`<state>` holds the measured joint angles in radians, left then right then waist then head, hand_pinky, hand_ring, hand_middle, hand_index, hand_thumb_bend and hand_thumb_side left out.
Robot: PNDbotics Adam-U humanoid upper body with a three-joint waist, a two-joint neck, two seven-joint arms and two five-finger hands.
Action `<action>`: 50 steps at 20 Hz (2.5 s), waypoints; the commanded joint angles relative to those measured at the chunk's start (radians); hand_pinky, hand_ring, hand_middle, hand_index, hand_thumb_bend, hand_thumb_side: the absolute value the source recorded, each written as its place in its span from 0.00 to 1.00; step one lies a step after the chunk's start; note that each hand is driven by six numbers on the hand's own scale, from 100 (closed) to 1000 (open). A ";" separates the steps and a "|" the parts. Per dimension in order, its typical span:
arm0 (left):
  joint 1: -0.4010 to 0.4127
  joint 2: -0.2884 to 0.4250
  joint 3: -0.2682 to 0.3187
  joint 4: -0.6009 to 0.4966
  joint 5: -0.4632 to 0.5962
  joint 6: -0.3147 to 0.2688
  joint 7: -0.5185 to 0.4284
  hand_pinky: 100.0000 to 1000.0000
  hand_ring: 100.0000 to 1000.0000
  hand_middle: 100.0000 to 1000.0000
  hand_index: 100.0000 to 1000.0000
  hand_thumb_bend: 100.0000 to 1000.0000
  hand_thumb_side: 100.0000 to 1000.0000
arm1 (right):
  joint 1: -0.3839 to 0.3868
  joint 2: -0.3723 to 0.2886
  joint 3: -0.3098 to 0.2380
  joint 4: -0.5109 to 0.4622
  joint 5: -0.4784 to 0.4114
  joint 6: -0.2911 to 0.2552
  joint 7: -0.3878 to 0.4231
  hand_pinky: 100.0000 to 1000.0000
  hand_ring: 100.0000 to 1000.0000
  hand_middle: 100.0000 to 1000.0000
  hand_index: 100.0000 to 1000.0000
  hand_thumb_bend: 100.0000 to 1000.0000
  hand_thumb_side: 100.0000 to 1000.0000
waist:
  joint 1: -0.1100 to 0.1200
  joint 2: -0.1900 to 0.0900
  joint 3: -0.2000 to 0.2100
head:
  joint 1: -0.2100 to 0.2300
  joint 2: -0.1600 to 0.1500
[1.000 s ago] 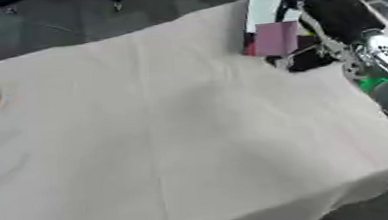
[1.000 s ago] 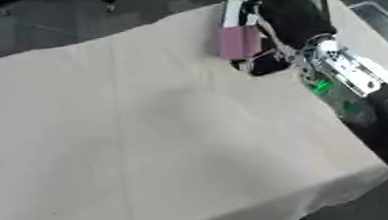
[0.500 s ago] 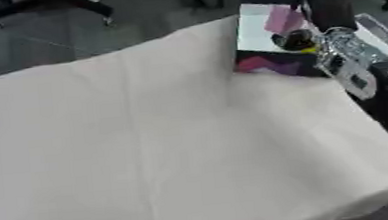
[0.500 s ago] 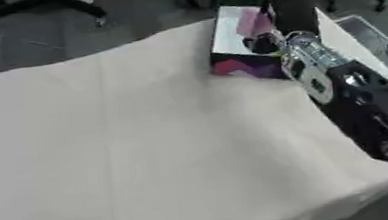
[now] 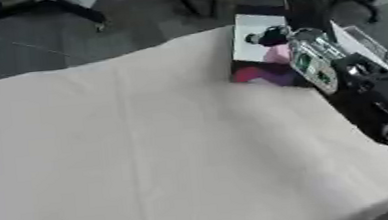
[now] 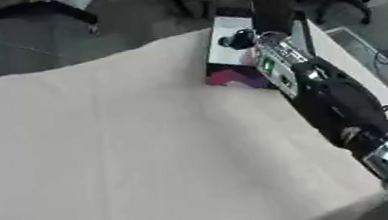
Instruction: Pick up the objects with one hand, pass them to the other hand, and then place them into the box on the other side of the table.
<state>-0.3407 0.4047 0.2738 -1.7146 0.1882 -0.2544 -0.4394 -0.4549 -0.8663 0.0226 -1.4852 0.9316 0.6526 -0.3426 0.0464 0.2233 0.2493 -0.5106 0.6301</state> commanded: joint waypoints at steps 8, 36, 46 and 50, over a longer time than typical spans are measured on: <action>-0.019 0.256 0.028 0.189 -0.148 -0.092 0.127 0.67 0.58 0.60 0.74 0.25 0.46 | 0.040 0.141 0.132 -0.507 0.427 -0.345 0.218 0.79 0.79 1.00 0.89 0.41 0.43 | -0.009 -0.051 -0.112 | 0.514 0.074; -0.281 0.562 -0.063 1.144 -0.849 -0.122 0.751 0.66 0.65 0.69 0.80 0.41 0.47 | -0.054 0.373 0.261 -0.515 0.408 -0.510 0.065 0.71 0.76 1.00 0.86 0.41 0.44 | 0.073 0.096 -0.576 | 0.990 -0.184; -0.291 0.571 -0.067 1.176 -0.805 -0.085 0.762 0.66 0.63 0.66 0.77 0.34 0.36 | -0.055 0.407 0.269 -0.515 0.388 -0.494 0.036 0.69 0.75 1.00 0.86 0.42 0.45 | 0.086 0.142 -0.649 | 1.050 -0.252; -0.286 0.580 -0.070 1.200 -0.797 -0.063 0.797 0.63 0.58 0.61 0.72 0.23 0.15 | -0.043 0.419 0.270 -0.515 0.378 -0.484 0.028 0.68 0.75 1.00 0.86 0.42 0.45 | 0.090 0.155 -0.677 | 1.067 -0.262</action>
<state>-0.6243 0.9404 0.2029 -0.5225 -0.6106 -0.3253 0.3486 -0.4912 -0.4417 0.2972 -1.9798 1.3155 0.1654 -0.3080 0.1425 0.3915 -0.4296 0.5479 0.3835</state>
